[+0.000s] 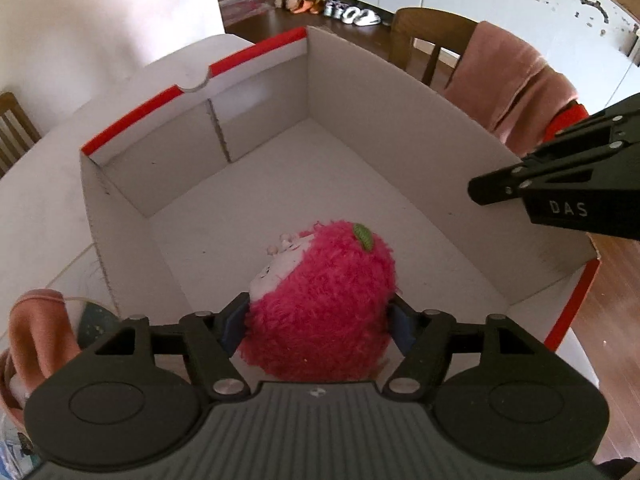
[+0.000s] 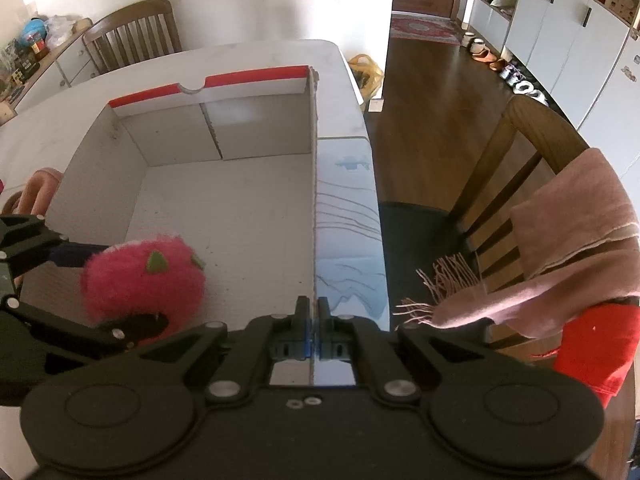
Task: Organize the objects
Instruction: 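Lower the doll into the box and open the left gripper, then move the left gripper back to the pile and grasp the black USB cable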
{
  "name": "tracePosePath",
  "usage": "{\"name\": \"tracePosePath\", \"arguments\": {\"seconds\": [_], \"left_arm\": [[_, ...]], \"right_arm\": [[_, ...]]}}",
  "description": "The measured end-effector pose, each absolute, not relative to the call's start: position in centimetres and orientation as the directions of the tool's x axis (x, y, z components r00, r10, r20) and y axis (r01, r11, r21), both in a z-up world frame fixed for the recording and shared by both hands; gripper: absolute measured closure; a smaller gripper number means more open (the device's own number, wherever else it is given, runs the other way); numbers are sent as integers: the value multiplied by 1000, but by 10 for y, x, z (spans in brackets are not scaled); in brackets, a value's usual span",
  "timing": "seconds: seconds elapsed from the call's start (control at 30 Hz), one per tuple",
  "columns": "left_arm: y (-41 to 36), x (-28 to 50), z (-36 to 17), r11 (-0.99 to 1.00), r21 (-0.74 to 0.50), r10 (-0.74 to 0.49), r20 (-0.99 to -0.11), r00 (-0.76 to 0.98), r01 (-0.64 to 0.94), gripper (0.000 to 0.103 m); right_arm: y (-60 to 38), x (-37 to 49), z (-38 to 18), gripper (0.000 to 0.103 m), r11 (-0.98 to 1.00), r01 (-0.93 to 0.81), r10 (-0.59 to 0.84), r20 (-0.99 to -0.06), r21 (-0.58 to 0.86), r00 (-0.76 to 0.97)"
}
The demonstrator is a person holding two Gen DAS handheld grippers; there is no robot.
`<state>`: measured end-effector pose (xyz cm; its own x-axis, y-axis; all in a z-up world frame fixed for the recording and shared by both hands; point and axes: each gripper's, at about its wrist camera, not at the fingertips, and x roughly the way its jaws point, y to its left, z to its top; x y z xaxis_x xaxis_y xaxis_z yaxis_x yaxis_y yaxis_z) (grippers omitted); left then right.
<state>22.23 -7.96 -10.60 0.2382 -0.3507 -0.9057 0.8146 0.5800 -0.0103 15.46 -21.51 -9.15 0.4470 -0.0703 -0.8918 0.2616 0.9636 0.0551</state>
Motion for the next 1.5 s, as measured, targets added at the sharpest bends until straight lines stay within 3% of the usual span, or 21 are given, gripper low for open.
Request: {"name": "tracePosePath", "arguments": {"seconds": [0.2, 0.3, 0.8, 1.5], "left_arm": [[-74, 218, -94, 595, -14, -378, -887, 264, 803, 29], [-68, 213, -83, 604, -14, -401, -870, 288, 797, 23], [13, 207, -21, 663, -106, -526, -770, 360, 741, 20], [145, 223, -44, 847, -104, -394, -781, 485, 521, 20]], "right_arm": [[-215, 153, -91, 102, 966, 252, -67, -892, 54, 447], [-214, 154, -91, 102, 967, 249, -69, -892, 49, 446], [-212, 152, -89, 102, 963, 266, -82, -896, 42, 437], [-211, 160, -88, 101, 951, 307, -100, -911, 31, 401]]}}
